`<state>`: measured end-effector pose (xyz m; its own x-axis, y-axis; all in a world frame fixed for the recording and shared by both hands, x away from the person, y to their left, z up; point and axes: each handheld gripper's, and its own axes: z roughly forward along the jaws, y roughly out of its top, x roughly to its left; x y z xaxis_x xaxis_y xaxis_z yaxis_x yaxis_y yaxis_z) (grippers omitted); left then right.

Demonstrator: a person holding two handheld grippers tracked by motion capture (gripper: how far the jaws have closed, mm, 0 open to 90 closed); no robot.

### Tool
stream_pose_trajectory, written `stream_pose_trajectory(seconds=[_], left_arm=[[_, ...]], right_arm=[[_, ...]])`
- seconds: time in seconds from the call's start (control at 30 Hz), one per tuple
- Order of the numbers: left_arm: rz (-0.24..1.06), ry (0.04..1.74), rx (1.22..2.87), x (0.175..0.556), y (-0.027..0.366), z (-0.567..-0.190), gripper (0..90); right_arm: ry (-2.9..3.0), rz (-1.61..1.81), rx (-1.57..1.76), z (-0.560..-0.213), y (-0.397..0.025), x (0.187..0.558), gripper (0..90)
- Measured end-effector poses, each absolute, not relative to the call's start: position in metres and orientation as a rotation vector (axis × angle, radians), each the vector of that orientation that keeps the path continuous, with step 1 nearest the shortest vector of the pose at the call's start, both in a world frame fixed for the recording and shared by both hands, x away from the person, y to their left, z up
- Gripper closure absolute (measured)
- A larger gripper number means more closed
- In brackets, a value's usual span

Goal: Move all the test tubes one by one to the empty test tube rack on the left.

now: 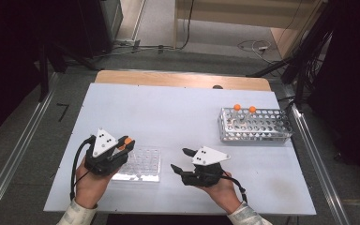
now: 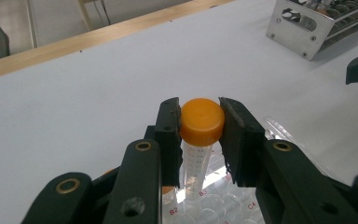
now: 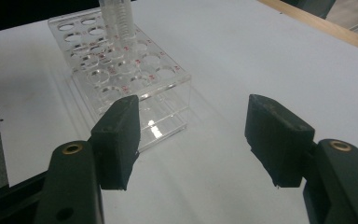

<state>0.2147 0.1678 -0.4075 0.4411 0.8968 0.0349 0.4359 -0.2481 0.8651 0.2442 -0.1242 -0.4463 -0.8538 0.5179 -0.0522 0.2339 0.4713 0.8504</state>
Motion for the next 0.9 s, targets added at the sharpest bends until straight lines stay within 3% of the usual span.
stream_pose_trajectory(seconds=[0.4,0.67,0.9], left_arm=[[0.684,1.126,1.819,0.213,0.168,-0.405,50.2],[0.687,1.147,1.786,0.214,0.167,-0.406,27.3],[0.622,1.156,1.74,0.217,0.17,-0.408,21.2]], right_arm=[[2.404,1.328,0.658,-0.446,-0.126,0.245,34.3],[2.365,1.316,0.706,-0.442,-0.136,0.252,34.0],[2.317,1.31,0.783,-0.438,-0.151,0.264,34.0]])
